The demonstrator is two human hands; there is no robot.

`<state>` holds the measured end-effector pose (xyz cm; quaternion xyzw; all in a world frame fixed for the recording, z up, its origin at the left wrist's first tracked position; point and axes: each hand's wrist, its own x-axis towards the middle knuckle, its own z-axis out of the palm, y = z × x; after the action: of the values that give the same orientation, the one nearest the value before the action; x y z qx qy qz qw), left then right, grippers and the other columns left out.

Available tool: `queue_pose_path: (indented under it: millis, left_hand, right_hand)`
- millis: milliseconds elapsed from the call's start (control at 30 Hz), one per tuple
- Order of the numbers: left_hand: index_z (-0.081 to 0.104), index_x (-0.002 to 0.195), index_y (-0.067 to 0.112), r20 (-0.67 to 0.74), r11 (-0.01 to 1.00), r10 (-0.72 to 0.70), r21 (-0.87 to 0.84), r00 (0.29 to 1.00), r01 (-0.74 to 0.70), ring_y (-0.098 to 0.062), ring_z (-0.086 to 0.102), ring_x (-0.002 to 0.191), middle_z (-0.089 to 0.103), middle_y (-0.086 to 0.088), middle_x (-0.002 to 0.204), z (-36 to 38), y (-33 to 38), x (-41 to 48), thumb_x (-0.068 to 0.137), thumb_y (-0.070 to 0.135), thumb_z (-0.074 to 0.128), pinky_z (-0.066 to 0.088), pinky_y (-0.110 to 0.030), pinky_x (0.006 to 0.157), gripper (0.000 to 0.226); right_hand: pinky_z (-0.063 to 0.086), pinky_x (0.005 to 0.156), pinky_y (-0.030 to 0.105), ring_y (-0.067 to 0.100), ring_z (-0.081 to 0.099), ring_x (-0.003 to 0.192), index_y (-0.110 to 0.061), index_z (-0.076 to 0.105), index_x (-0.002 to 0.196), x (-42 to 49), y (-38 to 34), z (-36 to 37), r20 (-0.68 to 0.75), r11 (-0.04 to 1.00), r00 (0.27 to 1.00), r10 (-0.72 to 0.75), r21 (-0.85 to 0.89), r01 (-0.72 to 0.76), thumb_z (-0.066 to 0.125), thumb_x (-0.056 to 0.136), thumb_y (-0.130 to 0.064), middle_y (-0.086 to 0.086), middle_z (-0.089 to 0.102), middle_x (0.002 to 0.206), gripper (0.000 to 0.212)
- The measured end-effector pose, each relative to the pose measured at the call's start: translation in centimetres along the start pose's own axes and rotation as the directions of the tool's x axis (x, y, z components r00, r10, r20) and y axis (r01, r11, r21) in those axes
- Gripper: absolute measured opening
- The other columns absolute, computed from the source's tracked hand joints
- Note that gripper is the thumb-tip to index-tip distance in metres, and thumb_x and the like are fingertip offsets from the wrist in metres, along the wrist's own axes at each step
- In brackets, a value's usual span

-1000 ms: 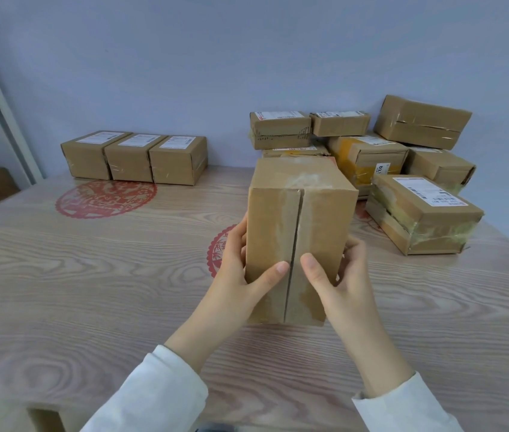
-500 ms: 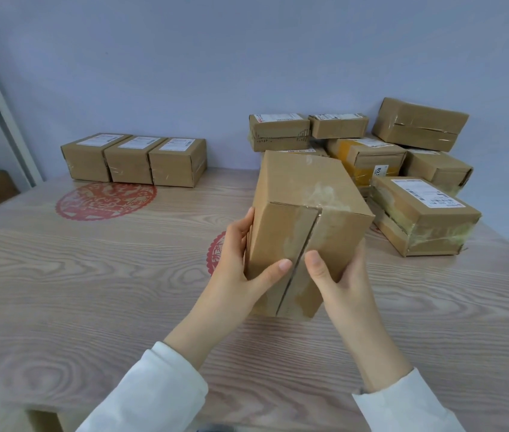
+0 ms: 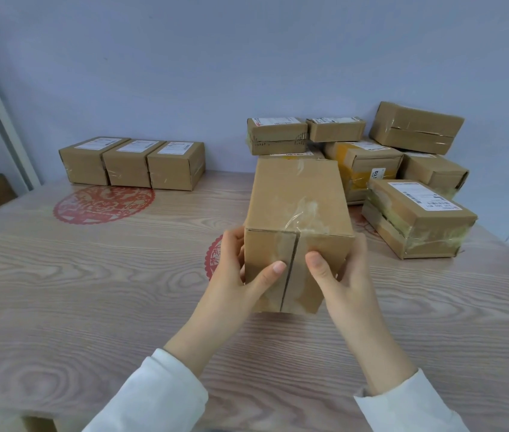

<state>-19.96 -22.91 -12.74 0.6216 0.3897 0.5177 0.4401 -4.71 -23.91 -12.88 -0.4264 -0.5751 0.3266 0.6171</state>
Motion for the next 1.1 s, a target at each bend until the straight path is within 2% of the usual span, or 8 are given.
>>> queue_pose_path:
  millis: [100, 267, 367, 500, 667, 733, 900, 1100]
  left_hand:
    - [0.038, 0.120, 0.020, 0.012, 1.000, 0.009, 0.018, 1.000, -0.009, 0.015, 0.057, 0.076, 0.055, 0.016, 0.099, -0.2, 0.7, -0.1, 0.067, 0.038, 0.064, 0.047, -0.009, 0.061, 0.062]
    - [0.037, 0.120, 0.034, -0.031, 0.999, 0.005, 0.045, 1.000, -0.004, 0.001, 0.062, 0.092, 0.060, 0.020, 0.106, -0.5, 0.3, 0.4, 0.069, 0.056, 0.073, 0.051, -0.017, 0.069, 0.066]
    - [0.039, 0.116, 0.033, -0.009, 0.999, 0.017, 0.027, 1.000, -0.017, 0.012, 0.058, 0.099, 0.061, 0.033, 0.102, -0.7, -0.2, 0.6, 0.062, 0.055, 0.069, 0.045, -0.008, 0.077, 0.066]
    - [0.036, 0.126, 0.031, 0.038, 0.999, 0.035, 0.018, 0.999, -0.036, 0.006, 0.057, 0.109, 0.058, 0.016, 0.118, -0.9, -0.7, 0.5, 0.060, 0.058, 0.071, 0.047, -0.014, 0.083, 0.079]
    - [0.034, 0.131, 0.027, 0.087, 0.999, 0.032, -0.004, 0.996, -0.032, 0.006, 0.058, 0.107, 0.059, 0.025, 0.114, -1.4, 0.1, 0.5, 0.049, 0.080, 0.070, 0.048, -0.013, 0.078, 0.104]
    - [0.035, 0.132, 0.023, 0.088, 0.999, 0.029, -0.019, 0.996, -0.027, 0.004, 0.061, 0.104, 0.060, 0.019, 0.116, -1.5, 0.5, 0.5, 0.056, 0.073, 0.072, 0.049, -0.012, 0.074, 0.097]
    - [0.041, 0.124, 0.033, 0.065, 0.999, -0.009, -0.050, 0.998, 0.012, 0.001, 0.064, 0.100, 0.066, 0.016, 0.110, -1.7, 0.6, 0.8, 0.073, 0.030, 0.066, 0.050, -0.013, 0.074, 0.057]
    - [0.039, 0.113, 0.031, 0.048, 0.999, -0.040, -0.035, 0.998, 0.041, 0.008, 0.063, 0.091, 0.059, 0.010, 0.110, -1.4, 0.5, 0.5, 0.073, 0.035, 0.076, 0.050, -0.012, 0.071, 0.054]
  right_hand:
    - [0.045, 0.074, 0.005, -0.012, 0.059, 0.095, -0.030, 0.042, 0.107, 0.0, 0.0, 0.1, -0.001, 1.000, 1.000, -0.019, -0.008, 0.019, 0.070, 0.055, -0.071, -0.028, 0.064, 0.099, 0.071]
    - [0.047, 0.076, 0.009, -0.005, 0.060, 0.099, -0.027, 0.042, 0.113, -0.2, 0.1, 0.5, 0.013, 1.000, 1.000, -0.005, 0.001, 0.005, 0.068, 0.053, -0.078, -0.004, 0.057, 0.113, 0.084]
    - [0.048, 0.077, 0.011, -0.002, 0.059, 0.102, -0.026, 0.043, 0.114, -0.4, 0.2, 0.3, 0.024, 1.000, 1.000, 0.014, 0.002, -0.014, 0.071, 0.048, -0.078, 0.000, 0.057, 0.118, 0.089]
    - [0.045, 0.066, 0.004, -0.017, 0.057, 0.086, -0.024, 0.041, 0.108, -0.7, -0.7, 0.2, 0.017, 0.998, 0.999, 0.052, 0.031, -0.052, 0.062, 0.031, -0.091, -0.012, 0.055, 0.104, 0.104]
    - [0.047, 0.064, 0.007, -0.012, 0.060, 0.081, -0.024, 0.043, 0.109, -0.7, -0.8, 0.0, 0.062, 0.995, 0.994, 0.088, 0.047, -0.091, 0.073, 0.044, -0.066, -0.012, 0.058, 0.100, 0.083]
    - [0.048, 0.067, 0.010, -0.008, 0.061, 0.085, -0.023, 0.047, 0.112, -0.7, -0.4, -0.1, 0.074, 0.994, 0.993, 0.088, 0.065, -0.093, 0.065, 0.055, -0.053, -0.013, 0.064, 0.097, 0.067]
    - [0.048, 0.086, 0.013, -0.002, 0.057, 0.112, -0.019, 0.039, 0.137, -1.0, -0.1, -0.2, 0.107, 0.994, 0.990, 0.091, 0.058, -0.098, 0.068, 0.061, -0.048, -0.011, 0.058, 0.126, 0.086]
    - [0.050, 0.098, 0.036, 0.005, 0.056, 0.117, -0.025, 0.041, 0.131, -0.7, 0.2, 0.0, 0.093, 0.996, 0.992, 0.080, 0.025, -0.082, 0.071, 0.063, -0.046, -0.006, 0.055, 0.130, 0.077]
